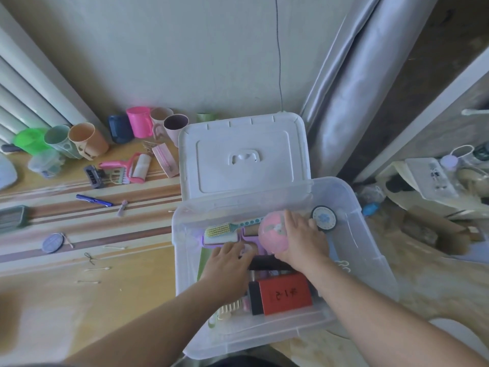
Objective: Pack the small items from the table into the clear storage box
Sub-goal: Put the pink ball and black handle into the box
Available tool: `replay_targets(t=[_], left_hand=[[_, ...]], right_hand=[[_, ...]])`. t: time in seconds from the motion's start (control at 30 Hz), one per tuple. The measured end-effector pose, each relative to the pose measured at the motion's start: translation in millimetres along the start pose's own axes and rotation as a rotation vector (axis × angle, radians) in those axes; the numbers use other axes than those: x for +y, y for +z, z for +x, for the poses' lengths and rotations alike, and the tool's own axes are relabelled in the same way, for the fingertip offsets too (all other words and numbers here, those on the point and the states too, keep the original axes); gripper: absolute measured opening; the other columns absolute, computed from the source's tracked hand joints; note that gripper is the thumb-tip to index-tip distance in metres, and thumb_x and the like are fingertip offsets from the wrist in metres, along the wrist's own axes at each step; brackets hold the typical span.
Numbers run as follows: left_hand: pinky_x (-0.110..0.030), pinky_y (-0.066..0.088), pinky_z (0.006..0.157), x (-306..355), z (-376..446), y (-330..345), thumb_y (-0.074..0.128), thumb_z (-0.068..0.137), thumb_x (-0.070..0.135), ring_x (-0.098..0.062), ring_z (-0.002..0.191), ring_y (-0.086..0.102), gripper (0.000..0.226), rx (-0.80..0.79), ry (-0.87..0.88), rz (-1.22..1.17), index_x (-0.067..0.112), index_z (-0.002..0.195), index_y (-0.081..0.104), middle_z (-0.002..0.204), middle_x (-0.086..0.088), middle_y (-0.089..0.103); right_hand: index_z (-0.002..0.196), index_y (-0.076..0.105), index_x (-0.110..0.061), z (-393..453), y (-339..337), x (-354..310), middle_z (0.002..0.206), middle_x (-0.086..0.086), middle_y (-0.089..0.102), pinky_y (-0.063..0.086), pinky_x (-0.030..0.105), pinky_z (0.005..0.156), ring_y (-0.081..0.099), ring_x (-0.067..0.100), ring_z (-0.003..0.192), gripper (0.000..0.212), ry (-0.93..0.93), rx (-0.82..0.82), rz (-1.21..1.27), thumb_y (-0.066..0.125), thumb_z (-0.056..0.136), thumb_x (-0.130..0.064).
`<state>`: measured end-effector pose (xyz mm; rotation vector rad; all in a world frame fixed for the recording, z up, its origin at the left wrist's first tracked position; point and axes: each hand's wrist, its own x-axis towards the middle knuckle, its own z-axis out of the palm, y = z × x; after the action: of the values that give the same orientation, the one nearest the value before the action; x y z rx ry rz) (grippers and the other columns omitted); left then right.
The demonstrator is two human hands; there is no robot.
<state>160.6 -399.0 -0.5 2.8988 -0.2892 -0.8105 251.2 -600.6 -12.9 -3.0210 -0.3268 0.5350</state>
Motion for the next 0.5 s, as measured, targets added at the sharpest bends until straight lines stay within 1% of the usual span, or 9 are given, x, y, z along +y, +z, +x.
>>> replay_targets(t=[0.07,0.1,0.17,0.2,0.23,0.3,0.4,0.43,0.5], left_hand=[[-0.046,0.039,0.102,0,-2,-2,0.049,0.093,0.032,-0.032,0.123,0.053,0.047,-0.158,0.009,0.012,0.029,0.139,0.042,0.13,-0.007,0.061],[-0.045,0.041,0.098,1,-4,-3,0.049,0.092,0.03,-0.032,0.115,0.056,0.041,-0.189,0.02,0.018,0.028,0.133,0.046,0.12,-0.006,0.064],[-0.043,0.044,0.097,0,-5,-4,0.05,0.092,0.028,-0.03,0.114,0.056,0.037,-0.135,0.027,0.007,0.03,0.129,0.051,0.119,-0.003,0.063],[-0.044,0.043,0.1,-1,-5,-7,0.05,0.092,0.028,-0.029,0.119,0.053,0.039,-0.077,0.026,-0.012,0.032,0.131,0.053,0.127,-0.001,0.061],[-0.044,0.042,0.105,-3,-6,-10,0.051,0.093,0.029,-0.028,0.126,0.05,0.042,-0.015,0.023,-0.047,0.034,0.134,0.053,0.135,0.001,0.057],[-0.043,0.04,0.111,-11,-9,-23,0.054,0.094,0.029,-0.024,0.136,0.042,0.048,0.127,0.032,-0.153,0.038,0.141,0.051,0.146,0.005,0.05],[-0.038,0.044,0.106,-36,-24,-50,0.062,0.09,0.026,-0.022,0.132,0.047,0.049,0.436,0.138,-0.303,0.038,0.138,0.056,0.142,0.005,0.053],[-0.035,0.045,0.102,-49,-29,-60,0.066,0.089,0.025,-0.022,0.129,0.05,0.047,0.526,0.148,-0.331,0.036,0.134,0.06,0.138,0.004,0.056],[-0.029,0.043,0.096,-83,-39,-75,0.07,0.088,0.022,-0.018,0.123,0.053,0.041,0.676,0.094,-0.365,0.033,0.127,0.066,0.132,0.006,0.058]], right_hand=[[0.151,0.02,-0.023,-2,1,1,0.145,-0.002,0.037,0.051,0.043,0.084,0.044,0.03,0.121,0.106,-0.014,-0.039,-0.006,0.084,0.071,-0.053],[0.15,0.021,-0.022,-3,1,2,0.147,-0.002,0.034,0.052,0.042,0.083,0.044,0.031,0.121,0.103,-0.012,-0.051,0.014,0.083,0.073,-0.05],[0.152,0.022,-0.024,-8,-4,1,0.156,-0.002,0.022,0.053,0.045,0.084,0.041,0.033,0.125,0.097,-0.031,-0.056,0.044,0.08,0.078,-0.047],[0.152,0.027,-0.026,-11,-7,-1,0.159,-0.003,0.019,0.054,0.046,0.088,0.041,0.034,0.128,0.09,-0.074,-0.027,0.044,0.078,0.081,-0.044],[0.148,0.034,-0.027,-14,-10,-5,0.161,-0.003,0.022,0.053,0.047,0.092,0.042,0.035,0.129,0.079,-0.144,0.026,0.047,0.075,0.083,-0.041],[0.137,0.053,-0.028,-20,-14,-18,0.154,-0.003,0.04,0.049,0.049,0.099,0.049,0.034,0.125,0.058,-0.308,0.143,0.116,0.073,0.084,-0.035],[0.124,0.065,-0.033,-25,-23,-52,0.136,-0.007,0.056,0.046,0.046,0.098,0.055,0.026,0.121,0.04,-0.407,0.231,0.26,0.076,0.085,-0.034],[0.123,0.067,-0.033,-22,-28,-64,0.133,-0.007,0.058,0.046,0.044,0.096,0.056,0.024,0.121,0.039,-0.432,0.259,0.295,0.076,0.085,-0.031],[0.123,0.07,-0.025,-12,-39,-91,0.125,-0.003,0.061,0.051,0.04,0.093,0.056,0.025,0.117,0.04,-0.495,0.318,0.382,0.077,0.084,-0.021]])
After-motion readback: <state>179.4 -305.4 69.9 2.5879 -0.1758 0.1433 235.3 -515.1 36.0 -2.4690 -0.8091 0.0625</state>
